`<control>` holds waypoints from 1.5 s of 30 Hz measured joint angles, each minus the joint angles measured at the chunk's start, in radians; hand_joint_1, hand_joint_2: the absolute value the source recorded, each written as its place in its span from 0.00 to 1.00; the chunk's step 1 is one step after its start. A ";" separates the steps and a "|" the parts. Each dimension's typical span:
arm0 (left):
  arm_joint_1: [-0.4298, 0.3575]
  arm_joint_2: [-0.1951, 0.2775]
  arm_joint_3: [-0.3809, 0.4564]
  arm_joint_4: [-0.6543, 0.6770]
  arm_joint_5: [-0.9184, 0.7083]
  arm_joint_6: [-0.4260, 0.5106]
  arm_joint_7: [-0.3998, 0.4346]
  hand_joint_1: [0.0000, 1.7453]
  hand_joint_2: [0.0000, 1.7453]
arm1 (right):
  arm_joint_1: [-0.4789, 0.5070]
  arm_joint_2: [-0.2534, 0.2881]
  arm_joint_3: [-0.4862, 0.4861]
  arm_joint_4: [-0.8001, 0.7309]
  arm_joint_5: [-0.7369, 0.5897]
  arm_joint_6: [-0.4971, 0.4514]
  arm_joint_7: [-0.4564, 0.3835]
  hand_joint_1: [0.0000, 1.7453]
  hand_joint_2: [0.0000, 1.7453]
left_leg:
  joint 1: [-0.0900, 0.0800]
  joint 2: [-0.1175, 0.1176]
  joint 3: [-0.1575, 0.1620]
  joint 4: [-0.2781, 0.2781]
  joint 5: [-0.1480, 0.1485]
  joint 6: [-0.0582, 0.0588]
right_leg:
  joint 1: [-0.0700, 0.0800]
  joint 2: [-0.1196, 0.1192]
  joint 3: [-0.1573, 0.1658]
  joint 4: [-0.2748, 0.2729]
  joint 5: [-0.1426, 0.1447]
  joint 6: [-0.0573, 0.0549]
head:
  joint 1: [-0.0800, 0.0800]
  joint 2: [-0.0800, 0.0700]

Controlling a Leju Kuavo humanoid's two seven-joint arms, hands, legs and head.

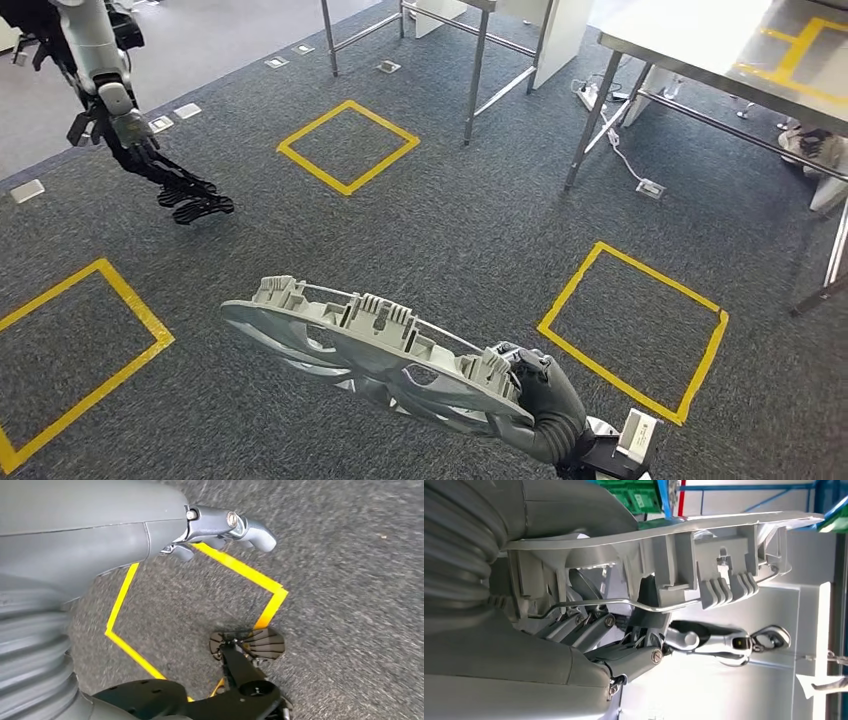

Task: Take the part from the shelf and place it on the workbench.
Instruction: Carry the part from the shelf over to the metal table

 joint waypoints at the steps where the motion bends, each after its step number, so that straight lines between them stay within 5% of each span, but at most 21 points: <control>1: -0.001 0.000 0.000 0.000 0.000 0.000 0.000 0.00 1.00 | 0.000 0.000 0.000 0.000 0.000 0.000 0.000 1.00 1.00 | -0.002 0.011 0.003 0.000 -0.002 -0.003 | 0.004 -0.019 0.035 -0.065 0.021 -0.005 | 0.000 0.000; 3: -0.002 0.001 0.000 0.000 0.001 0.000 0.000 0.00 1.00 | -0.001 0.000 0.000 0.000 0.000 0.000 0.000 1.00 1.00 | -0.004 0.029 0.008 -0.002 -0.004 -0.014 | 0.011 -0.038 0.060 -0.119 0.031 -0.016 | -0.001 0.000; 5: -0.005 0.001 0.000 -0.001 0.003 0.000 0.000 0.00 1.00 | 0.000 0.000 -0.001 0.000 0.001 0.001 0.000 1.00 1.00 | -0.003 0.045 0.012 -0.005 -0.005 -0.026 | 0.010 -0.017 0.057 -0.123 0.037 -0.025 | 0.000 0.000; 7: -0.008 0.001 0.000 -0.002 0.003 0.000 -0.001 0.00 1.00 | 0.001 0.000 -0.002 0.000 0.001 0.000 0.000 1.00 1.00 | -0.002 0.009 0.005 0.018 -0.025 -0.036 | 0.002 0.004 0.059 -0.131 0.043 -0.035 | -0.002 0.000; 9: -0.008 0.002 0.000 -0.002 0.002 0.000 -0.002 0.00 1.00 | 0.000 0.002 -0.002 0.000 0.003 -0.003 0.000 1.00 1.00 | 0.002 -0.054 -0.038 0.120 -0.082 -0.044 | -0.004 0.024 0.061 -0.135 0.047 -0.042 | -0.009 0.000; 12: -0.004 0.003 0.000 -0.001 0.000 0.000 0.000 0.00 1.00 | 0.001 0.004 -0.002 0.000 0.007 -0.007 0.000 1.00 1.00 | 0.005 -0.080 -0.110 0.268 -0.131 -0.050 | -0.004 0.065 0.059 -0.133 0.048 -0.044 | -0.013 0.000; 14: -0.003 0.005 0.000 0.000 -0.002 0.000 0.001 0.00 1.00 | 0.002 0.005 -0.002 0.000 0.011 -0.008 0.000 1.00 1.00 | 0.009 -0.087 -0.087 0.210 -0.076 -0.053 | -0.006 0.095 0.059 -0.130 0.048 -0.041 | -0.015 0.000; 16: -0.005 0.006 0.000 0.000 -0.005 0.000 0.002 0.00 1.00 | 0.001 0.007 -0.002 0.000 0.015 -0.008 0.000 1.00 1.00 | 0.018 -0.135 -0.031 0.079 -0.014 -0.054 | -0.006 0.122 0.055 -0.122 0.047 -0.032 | -0.017 0.000; 18: -0.008 0.006 0.000 0.000 -0.009 -0.001 0.004 0.00 1.00 | 0.001 0.009 -0.002 0.000 0.017 -0.010 0.000 1.00 1.00 | 0.023 -0.179 -0.003 0.010 0.001 -0.049 | -0.007 0.146 0.046 -0.117 0.048 -0.017 | -0.016 0.000; 20: -0.011 0.006 0.000 0.000 -0.011 -0.002 0.009 0.00 1.00 | 0.006 0.010 -0.002 -0.001 0.018 -0.011 0.000 1.00 1.00 | 0.021 -0.168 -0.001 0.004 -0.001 -0.036 | -0.011 0.172 0.038 -0.119 0.054 -0.001 | -0.013 0.000; 23: -0.012 0.006 0.000 -0.001 -0.011 -0.003 0.014 0.00 1.00 | 0.018 0.010 -0.002 -0.003 0.021 -0.009 0.000 1.00 1.00 | 0.021 -0.123 0.006 -0.007 0.005 -0.014 | -0.009 0.119 0.007 -0.067 0.024 0.012 | -0.005 0.000; 25: -0.010 0.008 0.000 0.000 -0.008 -0.003 0.014 0.00 1.00 | 0.017 0.010 -0.002 -0.003 0.021 -0.006 0.000 1.00 1.00 | 0.016 -0.090 0.007 -0.008 0.004 -0.005 | -0.008 0.056 -0.053 0.055 -0.037 0.016 | 0.003 0.000; 27: -0.007 0.009 0.000 0.000 0.009 -0.003 0.011 0.00 1.00 | 0.016 0.010 -0.002 -0.003 0.022 -0.003 0.000 1.00 1.00 | 0.011 -0.056 0.007 -0.007 0.001 -0.002 | -0.009 0.038 -0.101 0.150 -0.066 0.019 | 0.005 0.000; 29: -0.008 0.008 0.001 0.000 0.029 -0.003 0.006 0.00 1.00 | 0.015 0.010 -0.002 -0.003 0.022 -0.003 0.000 1.00 1.00 | 0.010 -0.027 0.010 -0.006 -0.003 -0.004 | -0.009 0.027 -0.075 0.105 -0.027 0.018 | 0.005 0.000; 31: -0.010 0.008 0.003 -0.001 0.033 -0.004 0.004 0.00 1.00 | 0.009 0.010 -0.003 -0.002 0.021 -0.007 0.000 1.00 1.00 | 0.010 -0.007 0.015 -0.005 -0.009 -0.010 | -0.006 0.002 0.000 -0.030 0.030 0.011 | 0.005 0.000; 34: -0.016 0.008 0.003 -0.001 0.027 -0.004 0.007 0.00 1.00 | 0.005 0.010 -0.006 -0.004 0.016 -0.014 -0.001 1.00 1.00 | 0.006 0.007 0.019 -0.006 -0.015 -0.027 | 0.003 -0.013 0.046 -0.115 0.043 -0.008 | 0.003 0.000; 36: -0.020 0.009 0.003 -0.002 0.024 -0.004 0.010 0.00 1.00 | 0.010 0.010 -0.010 -0.007 0.014 -0.018 0.000 1.00 1.00 | 0.007 0.008 0.026 -0.008 -0.017 -0.038 | 0.002 -0.006 0.047 -0.121 0.045 -0.019 | 0.003 0.000; 38: -0.020 0.009 0.003 -0.003 0.021 -0.004 0.011 0.00 1.00 | 0.013 0.010 -0.012 -0.012 0.014 -0.022 0.000 1.00 1.00 | 0.009 -0.024 0.015 0.023 -0.039 -0.049 | -0.004 0.000 0.051 -0.128 0.047 -0.030 | 0.000 0.000; 42: -0.012 0.011 0.003 -0.002 0.011 0.005 0.011 0.00 1.00 | 0.015 0.014 -0.013 -0.016 0.009 -0.023 0.000 1.00 1.00 | 0.013 -0.079 -0.103 0.258 -0.144 -0.058 | -0.007 0.015 0.056 -0.130 0.046 -0.041 | -0.011 0.000; 43: -0.010 0.012 0.003 -0.001 0.010 0.007 0.011 0.00 1.00 | 0.016 0.014 -0.013 -0.016 0.007 -0.023 0.000 1.00 1.00 | 0.013 -0.080 -0.117 0.275 -0.138 -0.059 | -0.007 0.021 0.057 -0.130 0.045 -0.041 | -0.012 0.000; 45: -0.009 0.014 0.003 0.000 0.008 0.009 0.012 0.00 1.00 | 0.017 0.014 -0.013 -0.016 0.004 -0.023 0.000 1.00 1.00 | 0.016 -0.080 -0.087 0.191 -0.070 -0.058 | -0.009 0.032 0.062 -0.128 0.042 -0.037 | -0.015 0.000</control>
